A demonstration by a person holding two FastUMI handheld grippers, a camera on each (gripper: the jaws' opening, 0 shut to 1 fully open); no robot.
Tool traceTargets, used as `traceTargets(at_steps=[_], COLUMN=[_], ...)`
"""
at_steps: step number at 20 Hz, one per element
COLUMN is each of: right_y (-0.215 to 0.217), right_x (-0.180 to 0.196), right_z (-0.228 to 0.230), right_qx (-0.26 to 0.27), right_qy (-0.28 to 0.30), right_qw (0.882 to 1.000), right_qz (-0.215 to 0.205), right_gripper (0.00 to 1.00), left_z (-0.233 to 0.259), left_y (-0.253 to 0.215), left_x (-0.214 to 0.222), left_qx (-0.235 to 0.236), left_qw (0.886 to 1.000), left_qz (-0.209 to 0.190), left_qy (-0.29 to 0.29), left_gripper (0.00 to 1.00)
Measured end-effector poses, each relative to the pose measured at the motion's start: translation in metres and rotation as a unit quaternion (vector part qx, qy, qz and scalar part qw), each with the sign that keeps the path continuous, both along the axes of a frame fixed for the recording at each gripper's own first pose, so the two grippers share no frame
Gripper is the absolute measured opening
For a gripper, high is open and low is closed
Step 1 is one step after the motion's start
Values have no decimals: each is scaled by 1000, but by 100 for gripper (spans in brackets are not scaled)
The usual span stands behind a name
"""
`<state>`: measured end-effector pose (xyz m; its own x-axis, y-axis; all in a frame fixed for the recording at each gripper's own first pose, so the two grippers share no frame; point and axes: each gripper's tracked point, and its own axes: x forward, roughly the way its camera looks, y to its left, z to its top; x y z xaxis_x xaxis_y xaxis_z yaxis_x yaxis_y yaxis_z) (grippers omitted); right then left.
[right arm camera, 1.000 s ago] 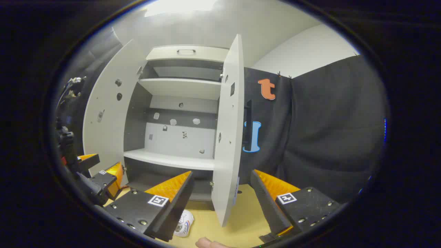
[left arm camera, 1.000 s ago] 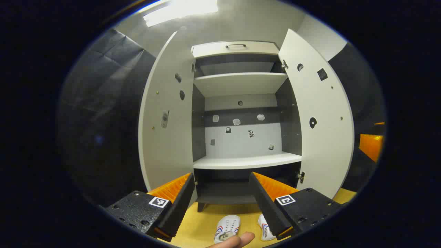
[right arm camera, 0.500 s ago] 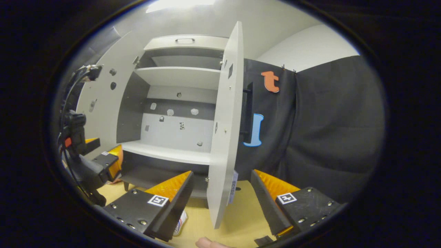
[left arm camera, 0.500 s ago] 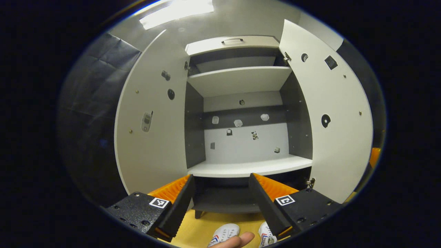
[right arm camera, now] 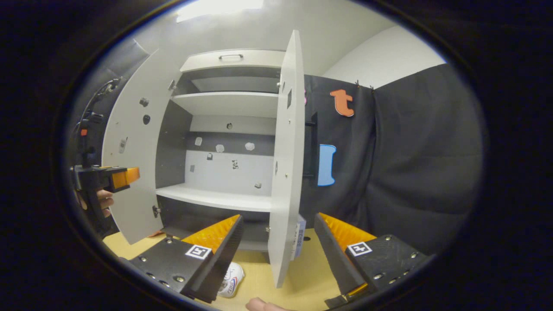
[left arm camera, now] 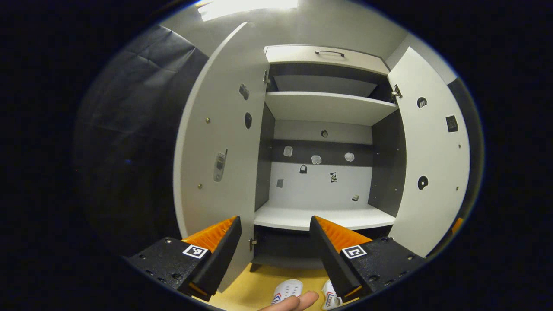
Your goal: Grab one shoe with the right hand and put it into the shoe cabinet, grab the other shoe with the left hand and put it into the shoe cabinet; then close the right door with the right hand and the left door with the left hand.
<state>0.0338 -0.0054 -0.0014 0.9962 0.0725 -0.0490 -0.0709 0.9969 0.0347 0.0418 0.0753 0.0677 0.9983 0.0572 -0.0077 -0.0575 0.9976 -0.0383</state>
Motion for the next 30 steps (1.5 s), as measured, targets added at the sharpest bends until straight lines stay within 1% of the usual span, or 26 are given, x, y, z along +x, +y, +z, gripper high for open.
traceTargets(at_steps=[1,2,3,4,5,6,7,8,9,10,13,14,15,18,19,20,21,22,23,24,25,27,28,29,30], right_y=[8,19,31,43,54,63,74,82,93,100,124,132,140,167,171,179,183,184,185,184,188,202,207,207,212], right_x=[0,0,1,1,3,6,8,11,17,21,29,32,32,29,29,26,25,25,25,25,23,22,19,17,19], right_z=[-2,-5,-9,-14,-23,-36,-51,-66,-87,-102,-156,-176,-197,-271,-290,-304,-318,-331,-342,-353,-362,-372,-379,-388,-394], right_qx=[-2,-6,-8,-8,-6,-7,-9,-13,-23,-28,-34,-33,-34,-41,-41,-38,-33,-33,-33,-27,-15,0,0,-1,6], right_qy=[2,6,9,13,20,32,44,56,71,82,124,138,157,220,236,252,265,277,284,293,306,310,316,328,333], right_qw=[1000,1000,1000,999,999,999,998,998,996,995,990,988,985,971,967,963,960,957,955,953,950,947,945,941,940], right_qz=[5,13,21,28,33,36,40,41,43,47,61,63,66,84,82,87,88,84,79,72,67,90,90,82,78], right_gripper=[98,98,98,98,99,99,95,99,94,99,99,99,99,95,92,85,84,81,81,78,71,72,72,67,71], left_z=[2,0,-2,-5,-6,-8,-8,-10,-13,-16,-28,-33,-36,-41,-43,-46,-48,-53,-56,-59,-61,-66,-69,-72,-76], left_y=[5,9,12,16,18,18,21,23,24,25,23,23,23,20,21,24,26,29,34,38,40,44,46,45,43], left_x=[-8,-17,-25,-32,-40,-47,-51,-55,-57,-60,-63,-65,-67,-74,-76,-77,-77,-76,-74,-73,-72,-70,-70,-70,-70], left_qx=[10,20,27,30,28,25,20,18,16,15,8,6,5,7,3,-3,-7,-8,-9,-9,-11,-19,-24,-30,-34], left_qw=[1000,1000,999,999,999,999,999,999,998,998,997,996,996,994,994,994,994,995,995,995,995,995,995,995,995], left_qz=[-4,-12,-18,-23,-32,-40,-45,-49,-55,-60,-79,-83,-86,-105,-107,-107,-104,-100,-95,-90,-88,-84,-82,-82,-84], left_qy=[-6,-7,-8,-6,-6,-7,-10,-12,-11,-8,7,10,12,7,9,13,18,23,28,32,35,41,43,45,49], left_gripper=[96,94,94,96,94,97,97,96,96,96,97,94,97,96,97,97,96,94,94,97,97,97,97,97,97])
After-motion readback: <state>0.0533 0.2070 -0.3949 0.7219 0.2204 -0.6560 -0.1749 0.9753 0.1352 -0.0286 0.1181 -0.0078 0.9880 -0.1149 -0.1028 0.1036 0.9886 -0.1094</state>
